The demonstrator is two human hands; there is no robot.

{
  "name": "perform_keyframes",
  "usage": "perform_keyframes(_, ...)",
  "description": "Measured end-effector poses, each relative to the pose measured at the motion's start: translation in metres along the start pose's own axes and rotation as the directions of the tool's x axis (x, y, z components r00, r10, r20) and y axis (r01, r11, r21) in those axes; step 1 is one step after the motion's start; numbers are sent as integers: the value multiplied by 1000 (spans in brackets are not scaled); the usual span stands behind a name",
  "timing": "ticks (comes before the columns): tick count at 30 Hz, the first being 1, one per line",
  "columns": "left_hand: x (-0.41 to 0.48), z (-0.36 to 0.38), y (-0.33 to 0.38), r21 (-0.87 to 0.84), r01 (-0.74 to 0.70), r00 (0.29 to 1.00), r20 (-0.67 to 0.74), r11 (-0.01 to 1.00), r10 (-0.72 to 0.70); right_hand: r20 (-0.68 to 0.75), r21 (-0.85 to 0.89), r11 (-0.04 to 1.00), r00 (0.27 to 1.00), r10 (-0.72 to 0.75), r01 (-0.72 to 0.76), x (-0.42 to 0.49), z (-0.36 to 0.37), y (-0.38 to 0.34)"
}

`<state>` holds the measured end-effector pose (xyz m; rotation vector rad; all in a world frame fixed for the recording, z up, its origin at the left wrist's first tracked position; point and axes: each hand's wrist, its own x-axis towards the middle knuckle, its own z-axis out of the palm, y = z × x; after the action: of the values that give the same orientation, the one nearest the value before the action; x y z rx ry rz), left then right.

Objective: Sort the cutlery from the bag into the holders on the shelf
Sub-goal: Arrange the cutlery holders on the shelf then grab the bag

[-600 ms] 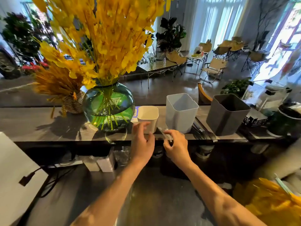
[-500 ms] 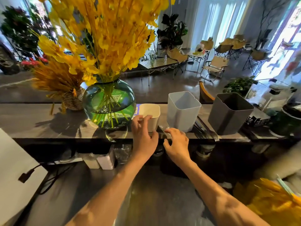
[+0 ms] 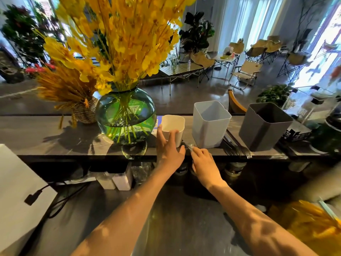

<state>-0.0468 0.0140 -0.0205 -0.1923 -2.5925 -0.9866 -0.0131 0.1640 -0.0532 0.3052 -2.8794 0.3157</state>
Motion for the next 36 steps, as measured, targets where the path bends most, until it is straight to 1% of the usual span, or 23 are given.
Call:
perform_keyframes(2,5,-1,0,-4,13,999,-51,1000,-14,-2,-30,998,999,-51,51,-2,-2,3)
perform_keyframes(5,10,-2,-1,-44,5,995,-100,999,-10,1,-38,996,996,-84,84,-4,-8,10)
perform_keyframes(9,12,-8,-3,-88,25,991,-127,996,-36,17,-13,996,996,-89,89,-4,-13,11)
perform_keyframes(14,6,-15,-8,-93,2,987,-161,996,-17,-6,6,996,996,-85,85,-5,-14,13)
perform_keyframes(17,3,-18,-8,-101,18,986,-164,995,-35,-11,133,991,1000,-13,14,-5,-14,17)
perform_keyframes(20,1,-19,-8,-119,41,985,-160,992,-60,-25,281,957,996,85,-74,-6,-19,20)
perform_keyframes(24,0,-17,-10,-139,55,985,-154,989,-77,-108,398,904,970,217,-158,-8,-27,22)
perform_keyframes(26,0,-16,-11,-148,69,986,-143,987,-90,-152,453,874,950,271,-177,-10,-35,23)
perform_keyframes(28,0,-15,-13,-160,78,986,-134,984,-100,-246,488,861,924,294,-144,-10,-47,22)
perform_keyframes(30,1,-15,-14,-173,80,987,-127,982,-102,-377,491,869,887,268,-54,-7,-58,19)
perform_keyframes(31,0,-15,-14,-176,76,987,-126,981,-99,-421,502,865,871,252,-7,-4,-63,16)
perform_keyframes(32,0,-15,-15,-177,74,987,-127,981,-97,-438,533,846,863,251,24,0,-69,10)
perform_keyframes(34,-2,-17,-14,-192,76,988,-122,979,-100,-411,605,795,874,259,49,12,-78,-5)
perform_keyframes(36,-3,-18,-13,-207,68,989,-116,976,-93,-368,600,797,907,204,64,29,-81,-21)
